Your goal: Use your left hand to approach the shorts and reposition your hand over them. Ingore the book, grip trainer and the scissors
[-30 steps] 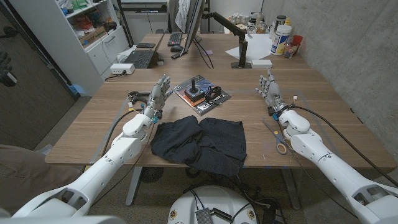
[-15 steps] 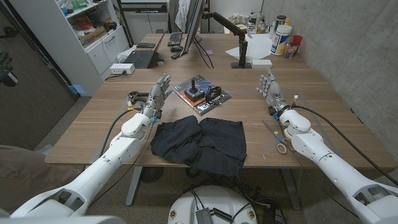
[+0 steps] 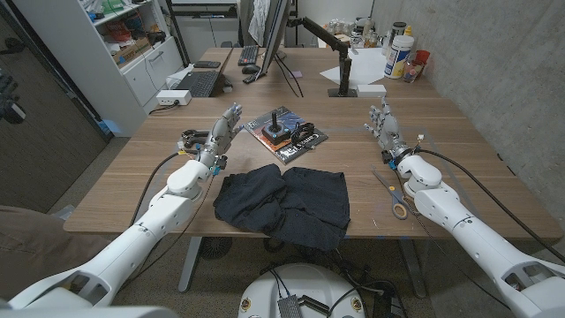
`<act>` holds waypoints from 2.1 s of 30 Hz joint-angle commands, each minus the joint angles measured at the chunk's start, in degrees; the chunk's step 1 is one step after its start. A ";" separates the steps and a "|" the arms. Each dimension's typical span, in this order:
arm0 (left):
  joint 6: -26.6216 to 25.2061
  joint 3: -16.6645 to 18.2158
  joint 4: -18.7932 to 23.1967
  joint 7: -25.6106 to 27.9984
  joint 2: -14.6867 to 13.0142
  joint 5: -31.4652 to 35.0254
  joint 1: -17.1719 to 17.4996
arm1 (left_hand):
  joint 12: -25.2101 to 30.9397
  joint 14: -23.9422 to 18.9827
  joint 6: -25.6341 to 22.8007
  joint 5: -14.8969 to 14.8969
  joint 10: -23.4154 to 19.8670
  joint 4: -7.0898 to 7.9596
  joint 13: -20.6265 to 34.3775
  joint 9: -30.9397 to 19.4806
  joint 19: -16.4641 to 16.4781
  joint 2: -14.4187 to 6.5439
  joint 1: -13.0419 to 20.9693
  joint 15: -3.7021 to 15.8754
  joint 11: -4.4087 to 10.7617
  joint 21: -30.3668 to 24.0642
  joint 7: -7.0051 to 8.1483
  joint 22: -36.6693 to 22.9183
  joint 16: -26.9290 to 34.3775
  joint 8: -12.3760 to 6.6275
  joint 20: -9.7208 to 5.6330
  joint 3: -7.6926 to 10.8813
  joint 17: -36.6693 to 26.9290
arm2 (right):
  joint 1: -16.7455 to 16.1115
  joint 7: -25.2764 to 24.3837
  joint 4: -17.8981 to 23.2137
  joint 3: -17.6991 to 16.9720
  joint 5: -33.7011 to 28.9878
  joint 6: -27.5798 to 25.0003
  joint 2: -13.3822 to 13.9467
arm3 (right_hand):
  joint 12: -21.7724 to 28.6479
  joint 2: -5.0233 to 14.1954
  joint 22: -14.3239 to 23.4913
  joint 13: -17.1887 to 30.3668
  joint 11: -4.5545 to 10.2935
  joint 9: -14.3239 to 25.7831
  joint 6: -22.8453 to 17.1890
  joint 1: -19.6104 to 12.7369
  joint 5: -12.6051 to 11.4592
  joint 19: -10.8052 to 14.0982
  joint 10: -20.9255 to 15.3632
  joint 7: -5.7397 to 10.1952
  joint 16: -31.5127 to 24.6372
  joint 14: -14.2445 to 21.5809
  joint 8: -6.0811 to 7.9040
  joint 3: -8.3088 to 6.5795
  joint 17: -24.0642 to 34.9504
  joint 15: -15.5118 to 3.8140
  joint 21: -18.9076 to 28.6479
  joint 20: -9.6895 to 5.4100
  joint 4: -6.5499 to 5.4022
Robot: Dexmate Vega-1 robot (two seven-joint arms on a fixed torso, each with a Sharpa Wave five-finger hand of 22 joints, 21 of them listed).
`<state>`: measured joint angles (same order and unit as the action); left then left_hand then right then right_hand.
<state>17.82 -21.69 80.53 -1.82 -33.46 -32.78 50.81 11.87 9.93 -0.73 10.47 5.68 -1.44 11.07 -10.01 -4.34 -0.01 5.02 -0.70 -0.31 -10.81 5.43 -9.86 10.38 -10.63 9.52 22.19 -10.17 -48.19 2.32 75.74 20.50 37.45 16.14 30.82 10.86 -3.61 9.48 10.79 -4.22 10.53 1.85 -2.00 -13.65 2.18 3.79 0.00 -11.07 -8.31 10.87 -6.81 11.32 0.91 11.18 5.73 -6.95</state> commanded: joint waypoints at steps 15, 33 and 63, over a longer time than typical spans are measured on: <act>1.72 -1.17 3.62 -0.21 -5.30 7.60 0.31 | 0.27 0.50 -0.21 0.11 0.22 -0.74 0.05 -0.29 -0.39 0.13 1.26 0.35 0.14 -0.02 0.59 -0.17 -0.12 -0.27 0.03 0.12 -0.11 | -0.57 0.32 0.20 -0.40 0.33 0.09 0.53 | 0.53 0.09 0.22 0.13 -0.48 0.23 0.47 -0.41 -0.13 -0.17 0.04 -0.26 -0.06 -0.30 0.26 0.01 0.10 0.02 -0.18 0.17 0.24; 6.06 -2.41 5.61 4.19 -9.43 22.35 0.08 | 0.43 0.58 -0.92 0.11 -0.18 -1.32 0.05 -0.30 -0.15 0.31 1.66 0.84 0.51 -0.14 1.03 -0.16 0.01 -0.44 -0.47 0.15 -0.09 | -1.64 -1.04 1.72 -0.62 -0.05 0.05 0.83 | 0.52 0.22 0.22 0.12 -0.51 0.23 0.43 -0.43 -0.11 -0.17 0.06 -0.26 -0.11 -0.37 0.27 0.13 0.07 0.15 -0.25 0.18 0.28; 14.55 -2.94 5.19 4.55 -10.72 33.77 -2.57 | 1.22 -0.96 -3.50 0.11 -2.48 -2.22 0.06 -0.31 1.59 0.24 2.27 1.71 1.28 -0.65 1.57 -0.14 0.57 -0.98 -0.67 0.30 -0.05 | -2.38 -2.22 2.34 -1.28 -0.18 0.13 1.27 | 0.49 0.41 0.22 0.11 -0.61 0.23 0.31 -0.47 -0.07 -0.27 0.16 -0.20 -0.17 -0.46 0.30 0.36 0.04 0.20 -0.36 0.35 0.35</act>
<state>29.00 -24.30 86.08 1.67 -43.74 -4.92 49.57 12.53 9.25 -3.83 10.47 3.38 -3.41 11.08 -10.00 -3.14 0.21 6.76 0.73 0.95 -11.21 6.85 -9.88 10.63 -11.25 8.78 22.42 -10.14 -50.12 0.40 77.99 19.68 37.22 15.87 31.89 10.86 -3.29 9.46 10.78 -4.34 10.52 1.85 -2.31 -13.65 2.19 3.95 0.00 -11.07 -8.30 10.87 -6.58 11.19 0.91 11.19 5.73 -6.72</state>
